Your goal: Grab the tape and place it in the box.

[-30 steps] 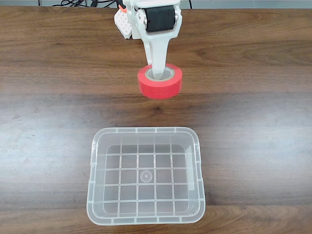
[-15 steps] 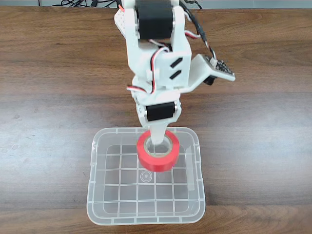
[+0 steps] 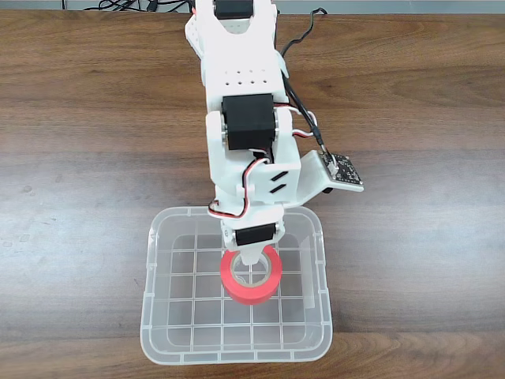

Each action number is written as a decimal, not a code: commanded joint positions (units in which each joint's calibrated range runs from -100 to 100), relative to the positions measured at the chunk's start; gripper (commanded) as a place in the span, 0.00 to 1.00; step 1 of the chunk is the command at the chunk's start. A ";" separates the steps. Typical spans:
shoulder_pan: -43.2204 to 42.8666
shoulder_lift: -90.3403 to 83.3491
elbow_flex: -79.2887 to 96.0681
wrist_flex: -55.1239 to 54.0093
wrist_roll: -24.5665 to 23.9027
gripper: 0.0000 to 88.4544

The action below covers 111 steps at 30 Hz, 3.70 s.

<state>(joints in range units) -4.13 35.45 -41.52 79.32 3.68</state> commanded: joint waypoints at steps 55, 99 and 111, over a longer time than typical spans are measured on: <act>4.21 -64.66 48.48 14.09 1.54 0.02; 3.25 -134.25 137.49 -9.46 -3.94 0.02; 3.25 -134.25 137.49 -9.46 -3.94 0.02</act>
<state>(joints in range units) -1.20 -98.07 96.66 69.75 -0.23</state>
